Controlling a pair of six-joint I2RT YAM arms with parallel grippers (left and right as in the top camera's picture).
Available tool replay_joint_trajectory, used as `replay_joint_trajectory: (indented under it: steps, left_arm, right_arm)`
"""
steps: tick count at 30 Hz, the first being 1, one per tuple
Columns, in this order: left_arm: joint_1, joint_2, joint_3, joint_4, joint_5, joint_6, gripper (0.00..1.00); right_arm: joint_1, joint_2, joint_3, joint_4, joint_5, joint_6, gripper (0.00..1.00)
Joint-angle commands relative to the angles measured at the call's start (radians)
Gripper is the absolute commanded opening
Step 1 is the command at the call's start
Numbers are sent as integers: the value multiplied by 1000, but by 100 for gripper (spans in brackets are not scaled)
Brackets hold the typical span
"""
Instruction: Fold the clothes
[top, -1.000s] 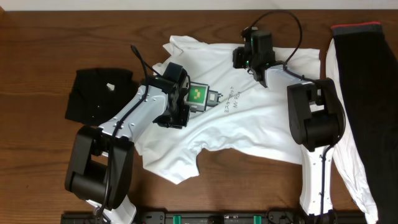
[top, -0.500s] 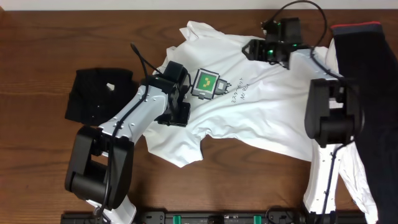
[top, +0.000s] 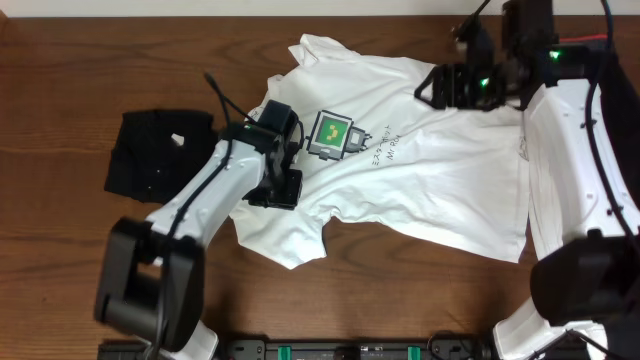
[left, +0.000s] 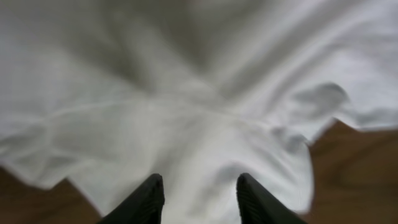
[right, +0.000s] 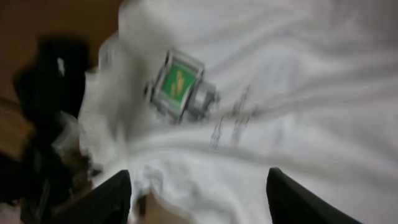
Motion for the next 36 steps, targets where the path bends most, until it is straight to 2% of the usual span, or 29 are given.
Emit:
replay_joint_trajectory:
  steps: [1, 4, 9, 15, 19, 21, 23, 27, 30, 33, 36]
  left_arm:
    - [3, -145, 21, -44, 16, 0, 40]
    - [3, -267, 21, -94, -11, -1, 41]
    - [3, -422, 19, -176, -53, -16, 50]
    - [11, -431, -20, -218, -115, -63, 52]
    - [37, -404, -26, -217, -119, -65, 52]
    - [54, -400, -26, -213, -119, -65, 52]
    - [75, -400, -26, -210, -119, -65, 52]
    - [119, -400, -26, -211, -119, -65, 52]
    - [149, -400, -26, -211, -119, -65, 52]
    - [170, -400, -26, -211, -119, -65, 52]
    - [175, -400, -26, -209, -119, -64, 52]
  right_arm:
    - [89, -1, -5, -95, 101, -53, 68]
    - [183, 1, -31, -185, 208, -55, 69]
    - [345, 1, -181, -147, 319, -54, 73]
    - [456, 1, -453, 89, 435, -43, 78]
    - [455, 1, -606, 286, 522, 45, 72]
    - [448, 1, -660, 365, 525, 48, 62]
    - [449, 1, -700, 406, 516, 48, 45]
    - [467, 1, -745, 381, 459, 48, 24]
    - [488, 1, -760, 332, 425, 68, 12]
    - [520, -2, -760, 274, 382, 70, 5]
    - [554, -18, -760, 239, 374, 53, 2]
